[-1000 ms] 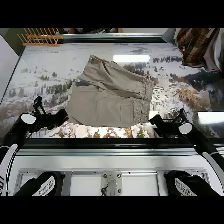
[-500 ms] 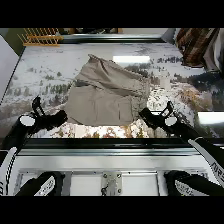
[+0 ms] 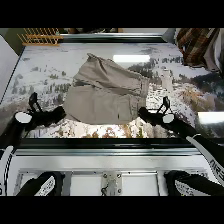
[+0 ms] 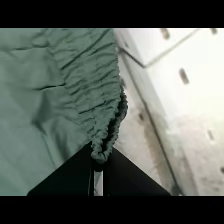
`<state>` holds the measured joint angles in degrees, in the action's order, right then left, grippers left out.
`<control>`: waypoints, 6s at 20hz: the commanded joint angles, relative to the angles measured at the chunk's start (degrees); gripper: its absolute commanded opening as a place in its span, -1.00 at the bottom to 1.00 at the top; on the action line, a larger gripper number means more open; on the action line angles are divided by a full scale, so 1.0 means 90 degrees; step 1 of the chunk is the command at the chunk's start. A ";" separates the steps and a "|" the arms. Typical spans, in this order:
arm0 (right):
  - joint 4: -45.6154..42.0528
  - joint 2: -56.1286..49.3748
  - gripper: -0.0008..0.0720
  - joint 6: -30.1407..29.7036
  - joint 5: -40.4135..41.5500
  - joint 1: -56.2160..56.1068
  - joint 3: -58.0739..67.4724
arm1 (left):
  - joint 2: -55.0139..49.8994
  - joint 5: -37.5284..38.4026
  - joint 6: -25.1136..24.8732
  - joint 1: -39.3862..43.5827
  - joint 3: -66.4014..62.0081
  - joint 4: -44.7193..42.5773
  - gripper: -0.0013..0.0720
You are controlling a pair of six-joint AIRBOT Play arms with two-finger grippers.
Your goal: Fold the clothes and pants, and hang the long-sleeved shirts on hangers.
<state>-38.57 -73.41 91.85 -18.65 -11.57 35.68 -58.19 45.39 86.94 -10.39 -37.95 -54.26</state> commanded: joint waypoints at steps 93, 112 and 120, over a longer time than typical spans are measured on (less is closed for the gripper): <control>0.0797 -0.1173 1.00 -0.4044 -0.4634 0.3011 0.0036 | 0.1192 0.0884 0.0355 0.2888 -0.0874 -0.0959 -0.96; -0.0911 -0.0226 -0.91 -0.1775 -0.3929 0.5187 0.3837 | 0.1659 0.0619 0.0449 0.2914 -0.0874 -0.0957 -0.96; -0.4002 0.0549 -0.91 0.1090 -0.3643 0.7220 0.3050 | 0.1217 0.0617 0.0631 0.2917 -0.0874 -0.0952 -0.96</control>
<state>-62.37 -71.59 90.41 -52.21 48.51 66.63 -46.11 50.98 92.14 15.81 -45.78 -62.85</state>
